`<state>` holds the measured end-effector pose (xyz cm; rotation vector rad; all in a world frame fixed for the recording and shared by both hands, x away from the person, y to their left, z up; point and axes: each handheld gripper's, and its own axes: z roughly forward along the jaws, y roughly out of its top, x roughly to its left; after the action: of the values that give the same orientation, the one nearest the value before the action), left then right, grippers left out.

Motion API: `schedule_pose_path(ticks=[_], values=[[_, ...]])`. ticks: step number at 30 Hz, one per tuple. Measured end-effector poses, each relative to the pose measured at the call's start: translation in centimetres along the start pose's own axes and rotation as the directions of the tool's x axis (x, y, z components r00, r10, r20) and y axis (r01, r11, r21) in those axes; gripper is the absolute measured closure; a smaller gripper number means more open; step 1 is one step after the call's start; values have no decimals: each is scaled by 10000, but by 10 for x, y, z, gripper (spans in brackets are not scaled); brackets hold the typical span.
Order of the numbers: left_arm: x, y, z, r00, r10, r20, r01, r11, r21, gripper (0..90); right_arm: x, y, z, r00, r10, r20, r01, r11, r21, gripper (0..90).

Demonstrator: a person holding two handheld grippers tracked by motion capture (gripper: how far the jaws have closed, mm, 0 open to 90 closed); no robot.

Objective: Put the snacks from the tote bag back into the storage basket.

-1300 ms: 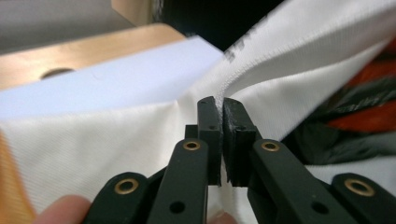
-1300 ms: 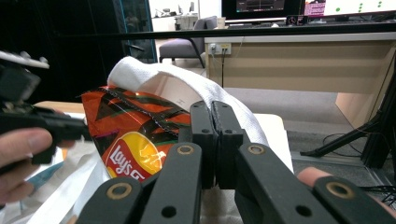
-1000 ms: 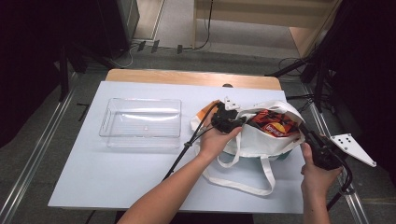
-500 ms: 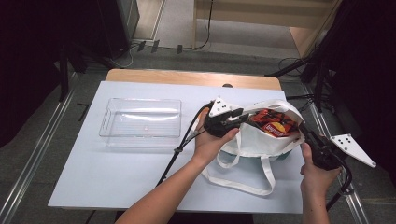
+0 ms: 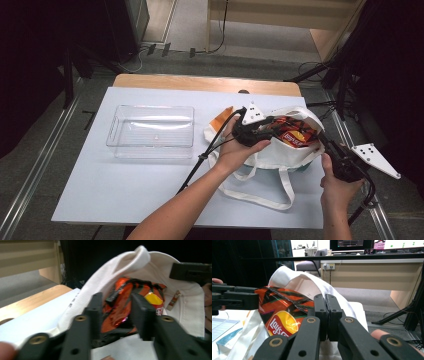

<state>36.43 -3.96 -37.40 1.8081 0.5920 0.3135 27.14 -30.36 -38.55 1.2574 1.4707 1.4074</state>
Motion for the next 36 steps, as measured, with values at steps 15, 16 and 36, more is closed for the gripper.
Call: schedule_pose_path(ticks=[15,16,36], values=[[23,-12,-29,9976,-618,300,619,9981,-10,900,-9,-3,1,9936,234,1108,-277,9989,376,900],[28,-14,-33,9959,-821,372,825,9965,-95,900,-13,-6,4,9916,370,1242,-442,9975,557,900],[45,-51,-33,9774,-1927,-872,1963,9799,348,340,-18,-50,31,9877,1369,751,-1496,9674,2045,633]])
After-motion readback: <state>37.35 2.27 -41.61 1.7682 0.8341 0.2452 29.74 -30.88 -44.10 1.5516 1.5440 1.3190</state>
